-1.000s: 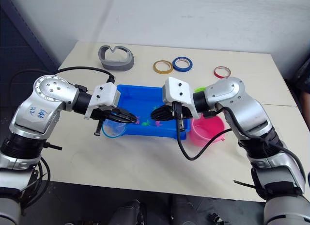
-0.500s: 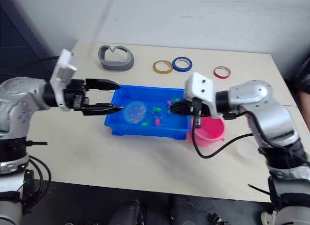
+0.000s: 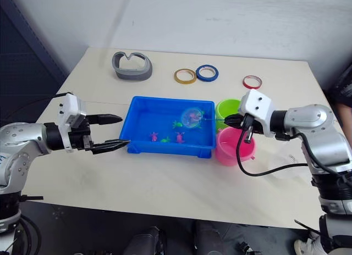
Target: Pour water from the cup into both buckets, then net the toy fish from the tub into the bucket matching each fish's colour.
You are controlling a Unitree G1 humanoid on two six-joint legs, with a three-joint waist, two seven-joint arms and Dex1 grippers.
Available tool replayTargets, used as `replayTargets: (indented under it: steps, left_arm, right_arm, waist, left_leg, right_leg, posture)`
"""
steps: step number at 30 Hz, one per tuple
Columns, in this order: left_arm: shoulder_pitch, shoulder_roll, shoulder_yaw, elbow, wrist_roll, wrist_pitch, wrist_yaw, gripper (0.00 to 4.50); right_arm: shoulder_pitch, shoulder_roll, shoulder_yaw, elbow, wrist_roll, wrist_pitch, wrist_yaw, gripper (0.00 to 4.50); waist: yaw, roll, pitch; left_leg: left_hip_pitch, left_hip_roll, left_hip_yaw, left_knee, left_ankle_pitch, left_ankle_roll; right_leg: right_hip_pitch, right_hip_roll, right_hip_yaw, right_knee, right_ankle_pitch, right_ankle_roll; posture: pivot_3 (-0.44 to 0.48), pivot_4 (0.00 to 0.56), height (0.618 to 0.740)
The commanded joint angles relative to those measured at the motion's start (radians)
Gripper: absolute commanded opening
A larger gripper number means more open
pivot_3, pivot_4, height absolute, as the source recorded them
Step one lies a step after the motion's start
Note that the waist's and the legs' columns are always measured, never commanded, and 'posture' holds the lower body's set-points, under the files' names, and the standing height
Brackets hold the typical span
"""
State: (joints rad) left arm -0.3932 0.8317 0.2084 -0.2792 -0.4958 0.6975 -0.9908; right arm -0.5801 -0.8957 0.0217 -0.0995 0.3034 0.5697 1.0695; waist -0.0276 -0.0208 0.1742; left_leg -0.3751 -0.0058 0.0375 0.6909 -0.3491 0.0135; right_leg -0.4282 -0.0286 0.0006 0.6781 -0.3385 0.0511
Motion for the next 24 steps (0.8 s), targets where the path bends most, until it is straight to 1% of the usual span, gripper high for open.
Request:
replayTargets:
  steps: [1, 5, 8, 11, 18, 24]
  left_arm:
    - [-0.02, -0.006, 0.013, -0.038, -0.024, -0.018, 0.025, 4.44]
    - [-0.023, -0.009, -0.002, -0.044, -0.028, -0.025, 0.036, 4.44]
    - [-0.027, -0.005, -0.02, -0.041, -0.017, -0.044, 0.033, 4.44]
    - [-0.039, -0.011, -0.029, -0.034, -0.019, -0.049, 0.043, 4.44]
    - [-0.057, -0.025, -0.049, -0.03, -0.014, -0.06, 0.057, 4.44]
    - [-0.057, -0.023, -0.051, -0.036, -0.016, -0.064, 0.071, 4.44]
  right_arm:
    - [-0.005, 0.024, -0.074, -0.083, 0.141, 0.315, -0.07, 0.0]
    - [-0.011, 0.073, -0.101, -0.133, 0.206, 0.526, -0.171, 0.0]
    - [-0.025, 0.111, -0.108, -0.134, 0.219, 0.601, -0.239, 0.0]
    - [-0.039, 0.126, -0.092, -0.124, 0.211, 0.605, -0.275, 0.0]
    - [-0.095, 0.179, -0.066, -0.041, 0.193, 0.6, -0.347, 0.0]
    - [-0.11, 0.188, -0.033, -0.013, 0.189, 0.589, -0.35, 0.0]
  waist:
    - [0.0, 0.0, 0.0]
    - [0.0, 0.0, 0.0]
    - [0.001, 0.0, 0.0]
    - [0.001, 0.0, 0.0]
    - [0.0, 0.0, 0.0]
    - [0.0, 0.0, 0.0]
  left_leg:
    - [0.0, 0.0, 0.0, 0.0, 0.0, 0.0]
    - [0.0, 0.0, 0.0, 0.0, 0.0, 0.0]
    - [0.0, 0.0, 0.0, 0.0, 0.0, 0.0]
    - [0.0, 0.0, 0.0, 0.0, 0.0, 0.0]
    - [0.0, 0.0, 0.0, -0.001, 0.0, 0.0]
    - [0.0, 0.0, 0.0, -0.001, 0.0, 0.0]
  right_leg:
    - [0.0, 0.0, 0.0, 0.0, 0.0, 0.0]
    - [0.0, 0.0, 0.0, 0.0, 0.0, 0.0]
    - [0.0, 0.0, 0.0, 0.0, 0.0, 0.0]
    - [0.0, 0.0, 0.0, -0.001, 0.0, 0.0]
    - [0.0, 0.0, 0.0, -0.001, 0.0, 0.0]
    - [0.0, 0.0, 0.0, -0.001, 0.0, 0.0]
  posture:
    - [0.0, 0.15, 0.74]
    - [0.0, 0.15, 0.74]
    - [0.0, 0.15, 0.74]
    - [0.0, 0.15, 0.74]
    - [0.0, 0.15, 0.74]
    - [0.0, 0.15, 0.74]
